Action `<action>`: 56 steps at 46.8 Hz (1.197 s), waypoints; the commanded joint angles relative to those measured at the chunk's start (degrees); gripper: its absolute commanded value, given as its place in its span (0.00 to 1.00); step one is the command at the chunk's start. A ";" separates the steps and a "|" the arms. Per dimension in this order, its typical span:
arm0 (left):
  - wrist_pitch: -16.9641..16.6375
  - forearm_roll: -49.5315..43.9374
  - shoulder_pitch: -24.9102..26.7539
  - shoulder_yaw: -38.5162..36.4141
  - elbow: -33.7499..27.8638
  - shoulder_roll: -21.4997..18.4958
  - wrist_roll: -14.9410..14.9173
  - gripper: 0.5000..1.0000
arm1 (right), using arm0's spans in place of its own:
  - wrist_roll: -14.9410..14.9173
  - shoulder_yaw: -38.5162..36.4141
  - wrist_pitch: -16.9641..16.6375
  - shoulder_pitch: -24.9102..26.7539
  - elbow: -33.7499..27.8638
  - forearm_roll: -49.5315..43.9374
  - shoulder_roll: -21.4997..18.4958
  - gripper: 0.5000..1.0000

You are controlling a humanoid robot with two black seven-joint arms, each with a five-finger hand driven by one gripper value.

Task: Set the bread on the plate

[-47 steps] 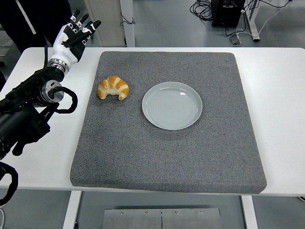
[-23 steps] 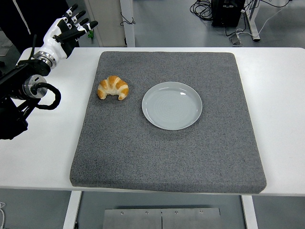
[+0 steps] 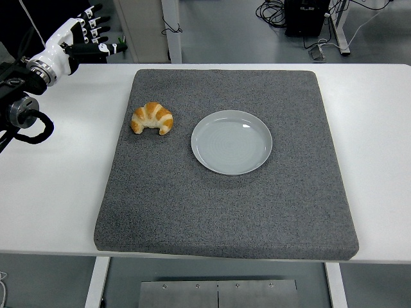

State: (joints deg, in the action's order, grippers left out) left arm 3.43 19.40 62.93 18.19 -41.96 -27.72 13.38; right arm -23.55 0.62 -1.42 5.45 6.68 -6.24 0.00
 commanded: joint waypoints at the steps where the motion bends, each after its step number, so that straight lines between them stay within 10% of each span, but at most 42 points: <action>1: -0.01 5.89 0.00 0.01 -0.23 0.04 -1.77 0.94 | 0.00 0.00 0.01 0.00 0.00 0.00 0.00 1.00; 23: 0.52 31.39 1.05 -2.54 -14.11 -6.99 -2.57 0.94 | 0.00 0.00 0.01 0.00 0.00 0.00 0.00 1.00; 56: -5.80 44.49 0.35 -10.89 -14.29 -4.36 -2.39 0.93 | 0.00 0.00 0.01 0.00 0.00 0.00 0.00 1.00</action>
State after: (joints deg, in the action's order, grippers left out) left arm -1.87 63.83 63.28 8.09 -56.32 -32.34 10.95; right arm -23.55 0.62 -1.40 5.45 6.68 -6.24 0.00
